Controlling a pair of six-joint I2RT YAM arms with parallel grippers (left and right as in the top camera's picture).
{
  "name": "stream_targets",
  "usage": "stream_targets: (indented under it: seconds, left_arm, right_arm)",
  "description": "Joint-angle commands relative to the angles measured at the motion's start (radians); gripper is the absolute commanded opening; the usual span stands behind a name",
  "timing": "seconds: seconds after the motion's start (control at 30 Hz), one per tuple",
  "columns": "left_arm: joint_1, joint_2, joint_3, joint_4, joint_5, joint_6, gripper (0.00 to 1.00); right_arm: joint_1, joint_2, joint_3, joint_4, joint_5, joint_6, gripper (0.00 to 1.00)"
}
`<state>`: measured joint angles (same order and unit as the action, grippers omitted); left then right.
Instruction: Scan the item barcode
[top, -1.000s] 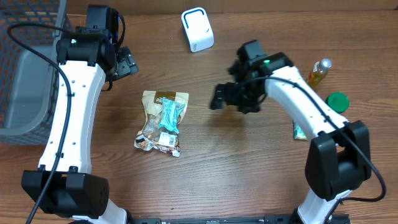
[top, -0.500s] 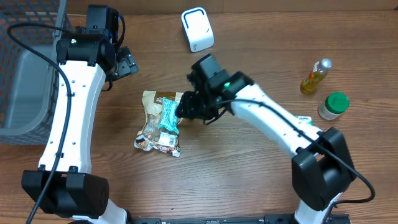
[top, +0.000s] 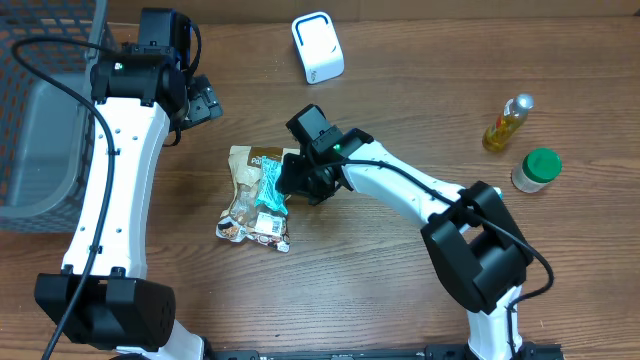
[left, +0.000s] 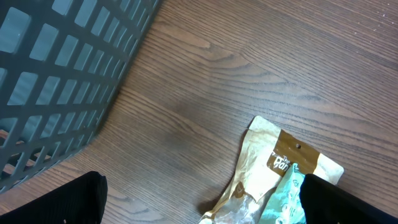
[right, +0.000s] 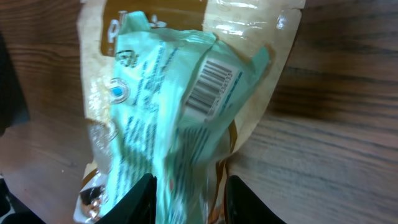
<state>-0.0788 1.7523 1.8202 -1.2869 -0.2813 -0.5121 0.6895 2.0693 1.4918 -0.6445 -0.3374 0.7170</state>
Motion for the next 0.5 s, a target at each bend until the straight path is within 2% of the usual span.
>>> stream_targets:
  seconds: [0.0,0.47]
  left_arm:
    - [-0.007,-0.013,0.019,0.002,-0.014,0.019,0.99]
    - [-0.007,-0.013,0.019,0.002,-0.014,0.019,0.99]
  right_arm:
    - [0.007,0.02,-0.007,0.024,-0.038,0.015,0.33]
    - [0.013,0.02,-0.007,0.038,-0.038,0.012,0.34]
